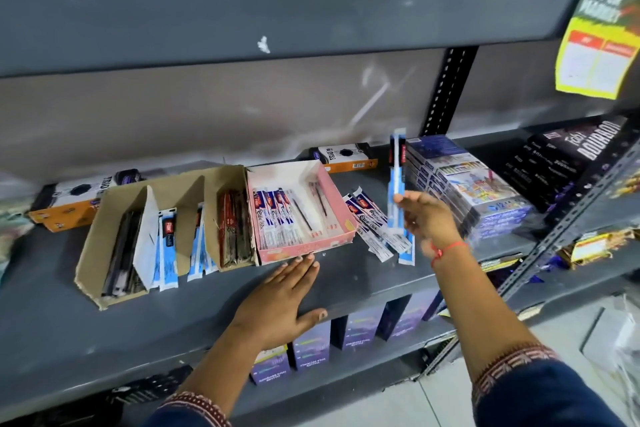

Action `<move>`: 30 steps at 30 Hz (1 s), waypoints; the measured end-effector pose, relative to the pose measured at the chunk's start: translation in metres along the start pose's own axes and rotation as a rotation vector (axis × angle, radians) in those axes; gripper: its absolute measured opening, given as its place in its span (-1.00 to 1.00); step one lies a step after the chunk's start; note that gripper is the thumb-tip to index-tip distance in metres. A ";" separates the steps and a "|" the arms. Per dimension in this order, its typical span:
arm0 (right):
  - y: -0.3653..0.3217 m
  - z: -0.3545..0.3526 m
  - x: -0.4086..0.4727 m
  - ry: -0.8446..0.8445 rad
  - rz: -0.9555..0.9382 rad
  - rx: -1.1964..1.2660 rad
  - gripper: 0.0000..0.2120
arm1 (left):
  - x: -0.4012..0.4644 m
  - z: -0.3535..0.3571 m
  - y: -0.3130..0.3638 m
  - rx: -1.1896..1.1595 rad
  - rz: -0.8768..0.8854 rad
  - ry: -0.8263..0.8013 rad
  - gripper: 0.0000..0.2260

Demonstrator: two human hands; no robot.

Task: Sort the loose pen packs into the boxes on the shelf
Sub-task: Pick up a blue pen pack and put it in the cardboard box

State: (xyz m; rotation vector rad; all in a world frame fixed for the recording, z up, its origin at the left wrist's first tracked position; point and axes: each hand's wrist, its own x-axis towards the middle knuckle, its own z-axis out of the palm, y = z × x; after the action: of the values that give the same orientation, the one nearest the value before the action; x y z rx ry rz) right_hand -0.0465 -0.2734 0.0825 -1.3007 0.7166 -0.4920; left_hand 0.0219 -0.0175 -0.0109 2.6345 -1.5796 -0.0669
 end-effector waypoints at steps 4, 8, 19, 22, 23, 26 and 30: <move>0.017 0.012 -0.025 -0.188 0.049 0.169 -0.77 | -0.001 0.000 0.000 -0.014 -0.036 0.004 -0.09; 0.033 0.013 -0.033 -0.224 0.070 0.214 -0.80 | -0.003 0.000 0.002 -0.014 -0.046 0.016 -0.11; 0.030 0.021 -0.037 -0.232 0.075 0.167 -0.78 | -0.005 -0.001 -0.001 -0.038 -0.053 0.039 -0.27; 0.025 0.041 -0.040 -0.294 0.078 0.096 -0.78 | -0.007 -0.005 0.000 -0.048 -0.064 0.024 -0.27; 0.022 0.052 -0.041 -0.325 0.073 0.074 -0.78 | -0.009 -0.007 0.000 -0.054 -0.073 0.028 -0.28; 0.011 0.091 -0.047 -0.427 0.058 0.030 -0.72 | -0.022 -0.010 -0.005 -0.087 -0.120 0.060 -0.31; 0.005 0.155 -0.063 -0.594 0.075 -0.077 -0.63 | -0.062 -0.011 -0.030 -0.105 -0.216 0.108 -0.34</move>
State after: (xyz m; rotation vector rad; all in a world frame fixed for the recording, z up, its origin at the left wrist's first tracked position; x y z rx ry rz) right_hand 0.0210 -0.1222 0.1066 -1.3929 0.2847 -0.0043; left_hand 0.0201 0.0514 -0.0020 2.6654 -1.2208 -0.0177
